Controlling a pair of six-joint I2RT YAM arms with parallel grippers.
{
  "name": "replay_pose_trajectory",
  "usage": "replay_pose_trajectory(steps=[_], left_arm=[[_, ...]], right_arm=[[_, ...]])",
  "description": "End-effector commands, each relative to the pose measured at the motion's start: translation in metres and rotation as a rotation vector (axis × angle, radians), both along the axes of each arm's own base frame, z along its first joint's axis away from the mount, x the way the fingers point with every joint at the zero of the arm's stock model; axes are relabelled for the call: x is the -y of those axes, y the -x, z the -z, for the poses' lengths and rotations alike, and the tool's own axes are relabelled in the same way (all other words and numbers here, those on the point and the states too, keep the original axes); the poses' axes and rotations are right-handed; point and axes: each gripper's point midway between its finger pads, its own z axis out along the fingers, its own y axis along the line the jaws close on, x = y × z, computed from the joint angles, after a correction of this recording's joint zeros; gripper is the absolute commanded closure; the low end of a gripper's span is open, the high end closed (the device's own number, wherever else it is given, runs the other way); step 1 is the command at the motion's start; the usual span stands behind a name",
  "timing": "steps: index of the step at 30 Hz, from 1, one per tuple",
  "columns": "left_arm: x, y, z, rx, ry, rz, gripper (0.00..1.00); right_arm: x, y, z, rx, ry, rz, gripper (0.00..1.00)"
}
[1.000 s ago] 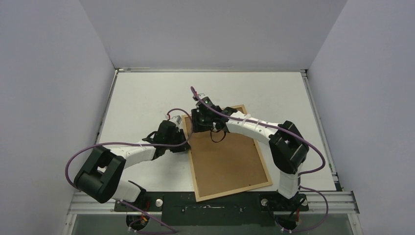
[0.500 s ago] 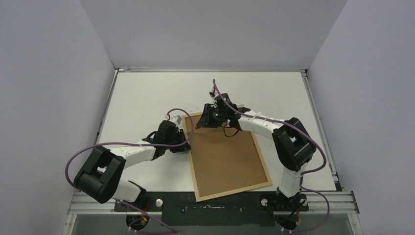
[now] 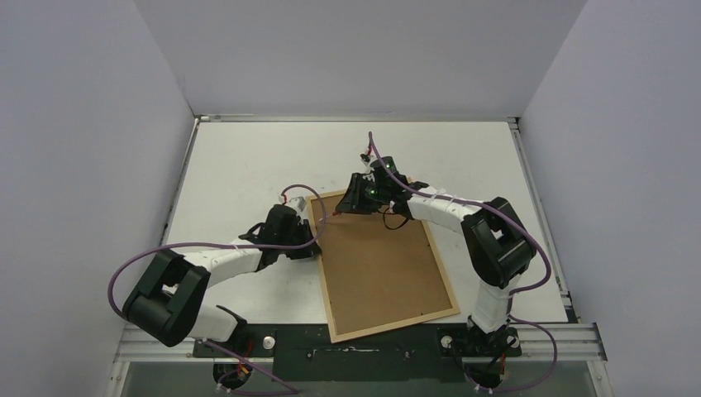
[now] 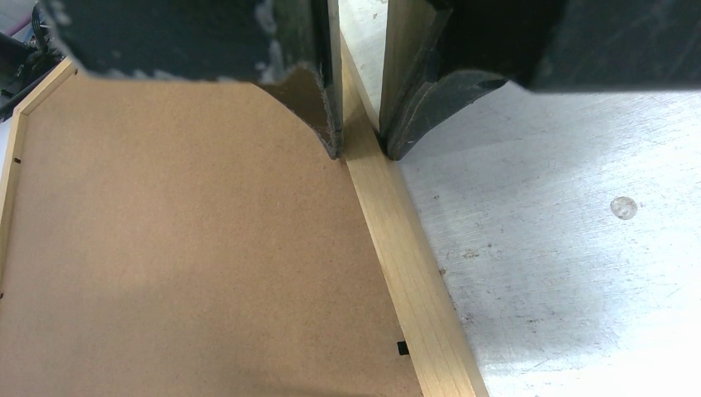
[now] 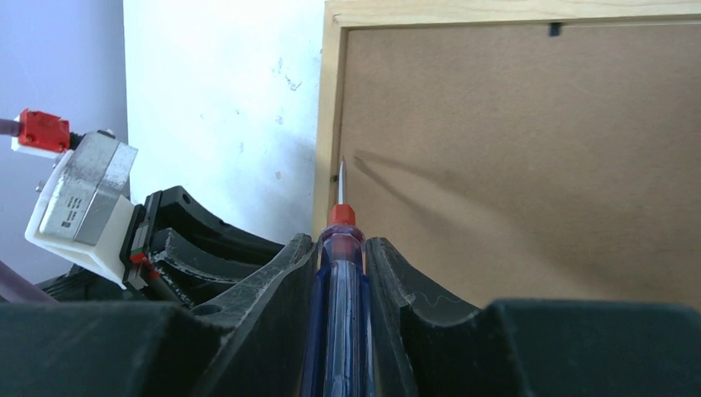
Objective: Take the photo out of the frame
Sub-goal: Release the photo frame item from the photo frame.
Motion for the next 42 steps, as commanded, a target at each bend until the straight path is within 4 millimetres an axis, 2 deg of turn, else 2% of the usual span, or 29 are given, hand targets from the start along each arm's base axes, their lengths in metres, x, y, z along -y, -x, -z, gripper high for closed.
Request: replay_pose_trajectory(steps=[1, 15, 28, 35, 42], left_arm=[[-0.016, 0.028, 0.020, -0.101, -0.071, 0.024, 1.00], [-0.015, 0.028, 0.022, -0.105, -0.071, 0.022, 1.00], [-0.015, 0.027, 0.022, -0.104, -0.070, 0.023, 1.00], [-0.014, 0.028, 0.024, -0.110, -0.065, 0.025, 1.00], [-0.012, 0.026, 0.023, -0.105, -0.061, 0.026, 1.00]], right_arm=[[0.001, -0.008, -0.036, 0.087, -0.073, 0.004, 1.00], [-0.007, 0.008, -0.016, 0.030, -0.098, -0.032, 1.00], [-0.013, 0.010, -0.012, 0.028, -0.094, -0.053, 1.00], [-0.020, 0.017, -0.005, 0.044, -0.006, -0.087, 1.00], [-0.027, 0.023, -0.010, 0.116, 0.125, -0.118, 1.00]])
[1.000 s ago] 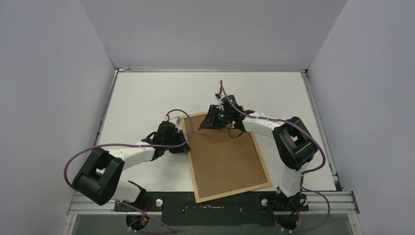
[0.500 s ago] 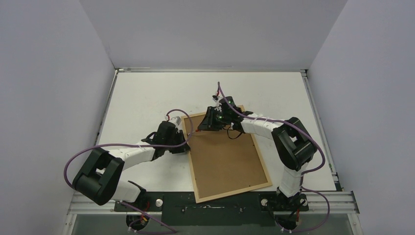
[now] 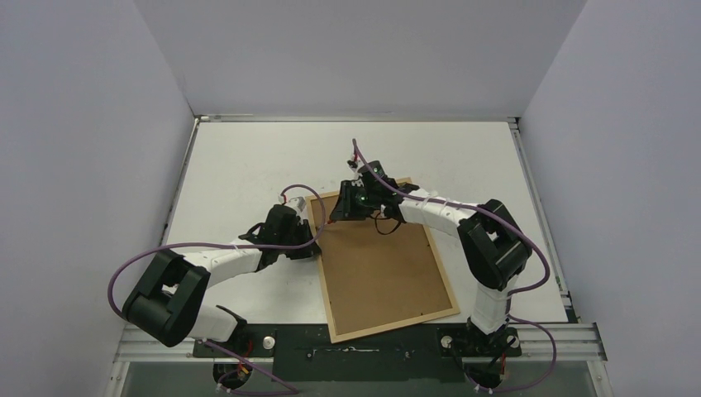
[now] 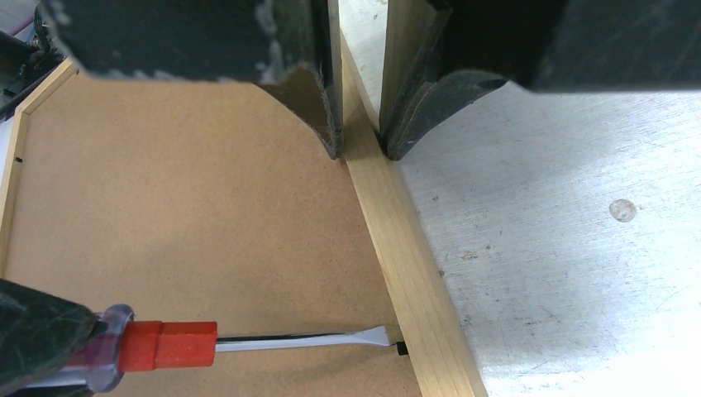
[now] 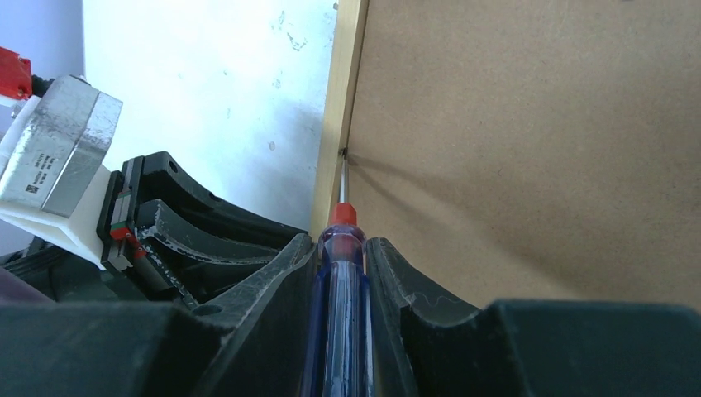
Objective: Take the photo out of the frame
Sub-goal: Release the photo frame item from the photo frame.
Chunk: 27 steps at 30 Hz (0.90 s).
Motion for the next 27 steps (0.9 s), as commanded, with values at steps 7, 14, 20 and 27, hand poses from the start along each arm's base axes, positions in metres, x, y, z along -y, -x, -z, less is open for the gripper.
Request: replay_pose_trajectory(steps=[7, 14, 20, 27], left_arm=[[-0.013, 0.027, 0.022, -0.098, -0.060, 0.024, 1.00], [-0.014, 0.027, 0.023, -0.097, -0.062, 0.020, 1.00], [-0.013, 0.026, 0.021, -0.097, -0.061, 0.023, 1.00], [-0.015, 0.027, 0.021, -0.095, -0.065, 0.021, 1.00]], right_arm=[[-0.010, -0.004, -0.030, 0.182, 0.162, -0.051, 1.00], [-0.013, -0.007, -0.029, 0.159, 0.119, -0.055, 1.00], [-0.014, -0.009, -0.027, 0.162, 0.118, -0.045, 1.00], [-0.005, -0.018, -0.034, 0.166, 0.101, -0.005, 1.00]])
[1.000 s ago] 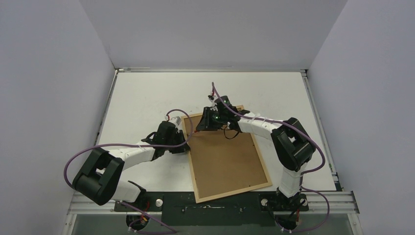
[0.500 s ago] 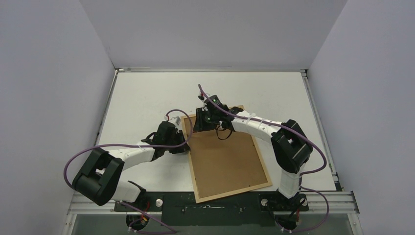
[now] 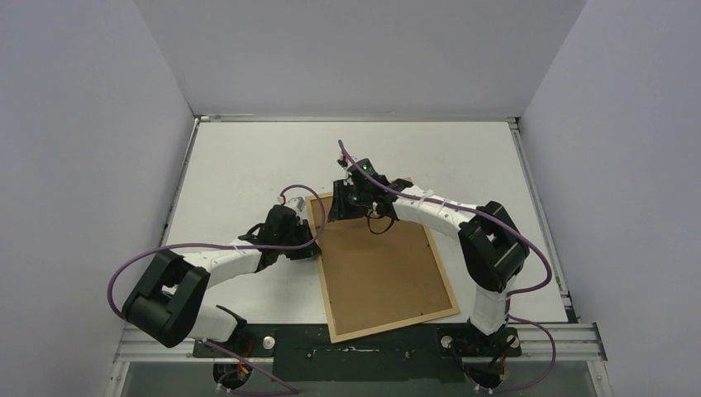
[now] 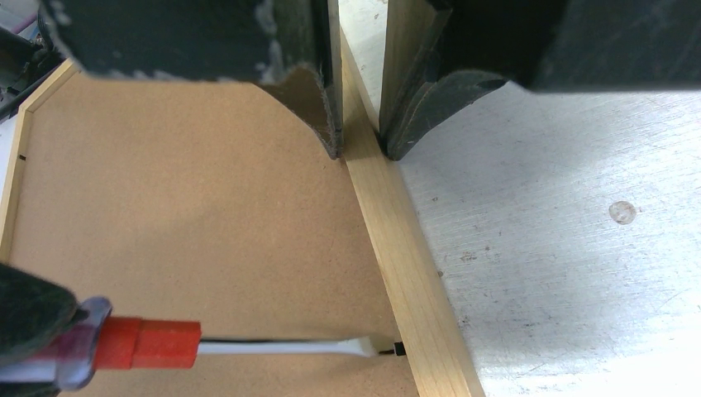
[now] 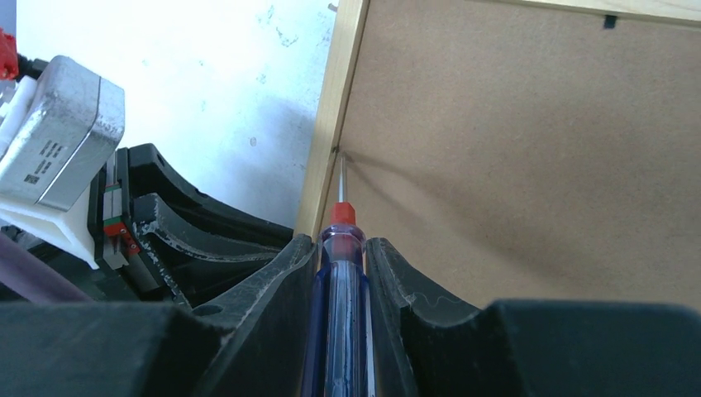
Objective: Take the photo out of the frame
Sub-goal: Release the photo frame item from the photo frame.
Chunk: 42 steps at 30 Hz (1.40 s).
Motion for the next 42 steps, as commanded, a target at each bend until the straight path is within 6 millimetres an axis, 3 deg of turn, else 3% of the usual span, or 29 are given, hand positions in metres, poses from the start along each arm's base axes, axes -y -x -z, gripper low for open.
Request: replay_pose_trajectory(steps=[1, 24, 37, 42], left_arm=[[-0.014, 0.027, 0.021, -0.097, -0.069, 0.030, 1.00], [-0.014, 0.025, 0.020, -0.094, -0.070, 0.026, 1.00], [-0.016, 0.026, 0.019, -0.091, -0.073, 0.024, 1.00], [-0.014, 0.025, 0.020, -0.090, -0.069, 0.025, 1.00]], right_arm=[[-0.002, -0.020, -0.026, 0.059, -0.070, 0.040, 1.00], [-0.016, -0.002, -0.008, -0.030, -0.145, -0.002, 1.00], [-0.004, -0.014, -0.011, -0.013, -0.127, 0.031, 1.00], [-0.015, -0.005, -0.004, -0.055, -0.161, 0.009, 1.00]])
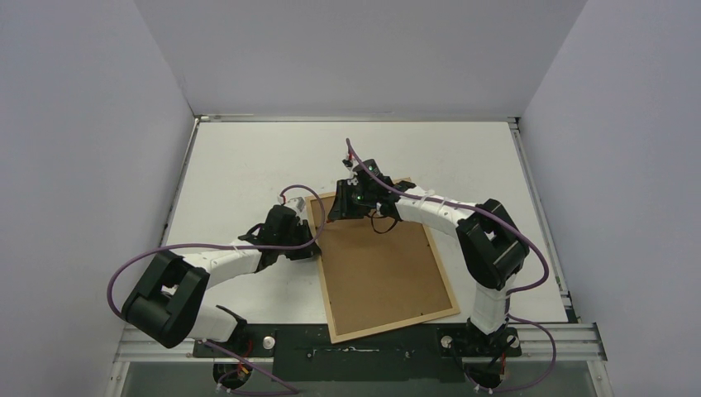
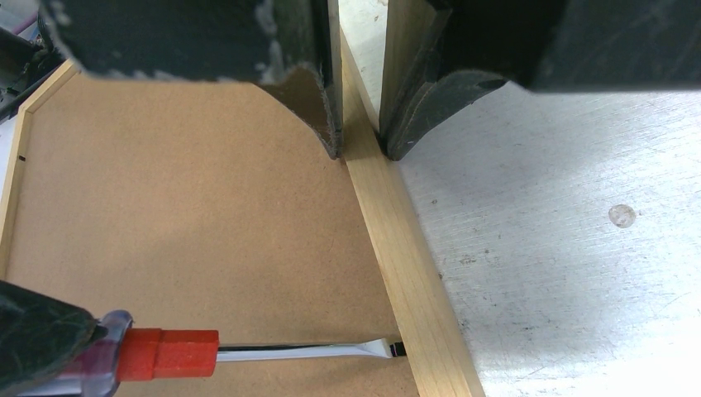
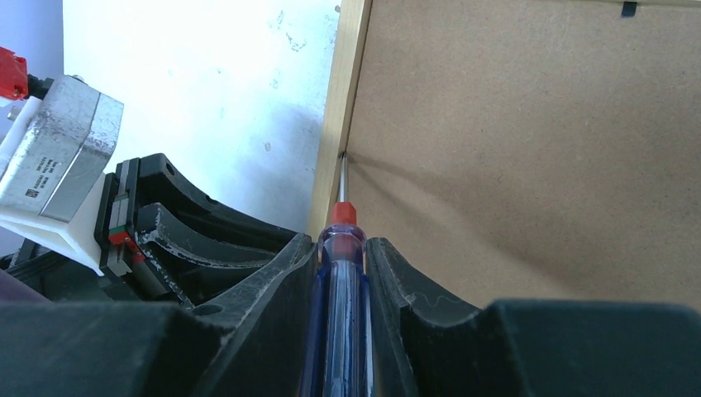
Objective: Take the photo out of the frame
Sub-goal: Release the photo frame item from the photo frame.
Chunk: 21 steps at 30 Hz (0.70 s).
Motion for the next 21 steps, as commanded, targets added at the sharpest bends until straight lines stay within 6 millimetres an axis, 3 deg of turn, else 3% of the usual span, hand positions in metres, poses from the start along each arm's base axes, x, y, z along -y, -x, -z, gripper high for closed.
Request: replay_pose_trajectory(steps=[1, 13, 21], left_arm=[[-0.013, 0.024, 0.020, -0.087, -0.064, 0.026, 1.00], [-0.009, 0.022, 0.023, -0.087, -0.049, 0.032, 1.00], [-0.009, 0.024, 0.023, -0.087, -0.043, 0.030, 1.00]], right_arm=[[-0.016, 0.000, -0.008, 0.010, -0.070, -0.018, 1.00], [-0.031, 0.009, -0.021, 0.155, 0.137, -0.069, 1.00], [-0.060, 0.024, -0.037, 0.231, 0.185, -0.104, 1.00]])
